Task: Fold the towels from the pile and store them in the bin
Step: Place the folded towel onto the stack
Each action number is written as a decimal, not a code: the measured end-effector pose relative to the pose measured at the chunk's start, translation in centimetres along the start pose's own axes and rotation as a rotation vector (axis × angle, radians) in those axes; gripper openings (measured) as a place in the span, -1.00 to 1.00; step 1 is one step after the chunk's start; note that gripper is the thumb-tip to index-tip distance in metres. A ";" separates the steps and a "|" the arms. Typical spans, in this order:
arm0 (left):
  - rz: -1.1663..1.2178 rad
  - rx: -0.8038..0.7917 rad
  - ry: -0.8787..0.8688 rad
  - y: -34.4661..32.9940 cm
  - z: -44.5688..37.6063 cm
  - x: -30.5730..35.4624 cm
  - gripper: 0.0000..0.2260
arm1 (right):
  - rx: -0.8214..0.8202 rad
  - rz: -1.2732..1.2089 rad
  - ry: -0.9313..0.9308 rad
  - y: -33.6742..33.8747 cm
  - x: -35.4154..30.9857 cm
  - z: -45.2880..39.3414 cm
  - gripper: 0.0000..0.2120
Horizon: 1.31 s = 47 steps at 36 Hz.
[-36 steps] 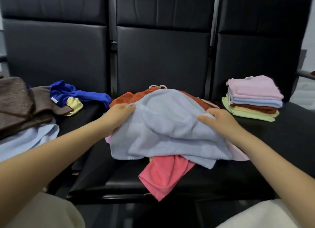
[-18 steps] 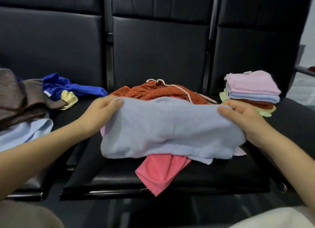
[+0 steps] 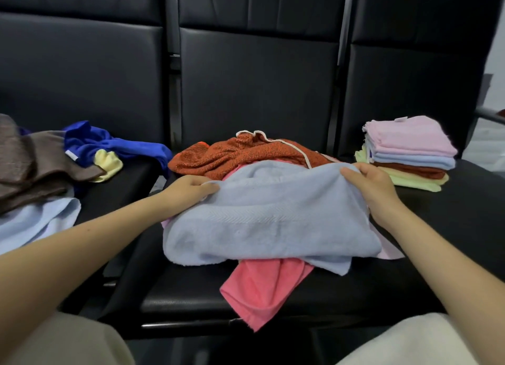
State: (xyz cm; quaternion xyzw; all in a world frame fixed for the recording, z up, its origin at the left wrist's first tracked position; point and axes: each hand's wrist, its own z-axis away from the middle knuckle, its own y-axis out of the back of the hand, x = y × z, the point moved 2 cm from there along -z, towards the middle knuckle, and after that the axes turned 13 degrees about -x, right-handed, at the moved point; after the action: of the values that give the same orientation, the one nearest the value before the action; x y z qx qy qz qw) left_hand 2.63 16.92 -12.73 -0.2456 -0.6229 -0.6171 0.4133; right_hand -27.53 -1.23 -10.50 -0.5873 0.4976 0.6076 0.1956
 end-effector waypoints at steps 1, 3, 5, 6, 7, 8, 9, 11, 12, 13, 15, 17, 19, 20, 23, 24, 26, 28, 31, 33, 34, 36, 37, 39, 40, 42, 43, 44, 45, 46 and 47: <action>-0.014 -0.016 0.002 0.1 0.0 -0.2 -0.65 | 0.016 -0.005 0.011 -0.2 -0.1 -0.3 -0.82; -0.009 -0.029 0.000 0.4 -0.1 -0.4 -0.70 | 0.025 -0.029 0.033 -0.7 -0.1 -1.0 -0.85; 0.019 -0.061 0.003 0.6 0.1 -0.6 -0.71 | -0.016 -0.001 0.044 -1.3 -0.1 -1.6 -0.89; 0.026 -0.079 0.008 0.7 0.2 -0.7 -0.72 | -0.053 0.026 0.048 -1.6 0.1 -1.9 -0.89; 0.027 -0.093 0.017 0.6 0.3 -0.9 -0.73 | -0.093 0.052 0.049 -2.0 0.4 -2.2 -0.89; 0.025 -0.097 0.031 0.5 0.4 -1.1 -0.73 | -0.136 0.074 0.041 -2.3 0.7 -2.4 -0.89; 0.019 -0.099 0.044 0.5 0.5 -1.4 -0.71 | -0.176 0.091 0.032 -2.7 1.0 -2.6 -0.89; -0.009 -0.091 0.057 0.4 0.6 -1.7 -0.70 | -0.206 0.118 0.041 -2.9 1.4 -2.9 -0.89; -0.027 -0.085 0.059 0.3 0.6 -1.8 -0.69 | -0.198 0.118 0.055 -2.8 1.5 -2.9 -0.91; -0.051 -0.070 0.056 0.2 0.6 -2.0 -0.68 | -0.191 0.104 0.072 -2.6 1.5 -2.9 -0.93; -0.092 -0.028 0.045 -0.1 0.6 -2.3 -0.65 | -0.188 0.078 0.105 -2.5 1.4 -2.8 -0.91; -0.110 0.009 0.030 -0.3 0.6 -2.4 -0.64 | -0.173 0.080 0.128 -2.5 1.3 -2.7 -0.90; -0.116 0.041 0.014 -0.3 0.5 -2.2 -0.65 | -0.134 0.090 0.156 -2.3 1.1 -2.6 -0.92; -0.125 0.063 0.003 -0.3 0.5 -1.9 -0.65 | -0.119 0.093 0.161 -2.2 1.1 -2.5 -0.94; -0.182 0.146 -0.010 0.1 0.5 -1.5 -0.64 | -0.150 0.077 0.111 -1.7 1.4 -2.2 -0.93; -0.200 0.178 -0.003 0.4 0.6 -1.4 -0.62 | -0.179 0.068 0.083 -1.7 1.6 -2.0 -0.91; -0.223 0.246 0.016 1.0 0.7 -1.1 -0.58 | -0.197 0.082 0.042 -1.7 2.0 -1.6 -0.88; -0.261 0.317 0.017 1.6 0.7 -0.7 -0.57 | -0.148 0.117 0.033 -1.8 2.0 -1.3 -0.86; -0.280 0.419 -0.018 2.4 1.2 0.5 -0.55 | -0.080 0.115 0.023 -1.9 1.5 -0.5 -0.85; -0.298 0.485 -0.042 2.8 1.7 1.5 -0.58 | -0.027 0.120 0.021 -1.9 0.9 -0.1 -0.85; -0.308 0.526 -0.066 3.1 2.2 2.4 -0.62 | 0.002 0.123 0.023 -1.7 0.3 -0.1 -0.84; -0.321 0.598 -0.130 4.0 2.8 4.7 -0.73 | 0.054 0.147 0.055 -0.7 -2.0 -0.7 -0.83; -0.328 0.633 -0.162 4.6 3.0 5.9 -0.74 | 0.072 0.163 0.079 -0.1 -3.6 -1.2 -0.83; -0.317 0.702 -0.239 6.2 3.4 8.6 -0.72 | 0.117 0.128 0.146 1.0 -7.4 -2.1 -0.84; -0.287 0.731 -0.271 7.0 3.5 9.7 -0.70 | 0.144 0.090 0.175 1.5 -9.3 -2.4 -0.83; -0.213 0.783 -0.300 8.7 3.8 12.0 -0.64 | 0.167 0.005 0.204 2.2 -12.7 -2.8 -0.84; -0.168 0.793 -0.305 9.4 3.9 12.9 -0.63 | 0.167 -0.048 0.207 2.5 -14.1 -3.0 -0.84; -0.117 0.806 -0.315 10.1 4.1 13.9 -0.64 | 0.167 -0.108 0.209 2.8 -15.4 -3.0 -0.85; -0.065 0.812 -0.327 10.8 4.4 14.8 -0.66 | 0.167 -0.172 0.209 3.1 -16.6 -3.0 -0.87; -0.016 0.816 -0.337 11.3 4.7 15.7 -0.68 | 0.166 -0.233 0.203 3.3 -17.6 -3.0 -0.88; 0.037 0.818 -0.342 11.7 5.1 16.4 -0.70 | 0.165 -0.288 0.191 3.6 -18.5 -2.9 -0.87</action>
State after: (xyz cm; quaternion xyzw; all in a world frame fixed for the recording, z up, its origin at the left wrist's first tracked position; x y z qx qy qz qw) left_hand 2.25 19.85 7.81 -0.1717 -0.8707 -0.2627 0.3786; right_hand -24.66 1.17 8.18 -0.6895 0.4729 0.4718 0.2799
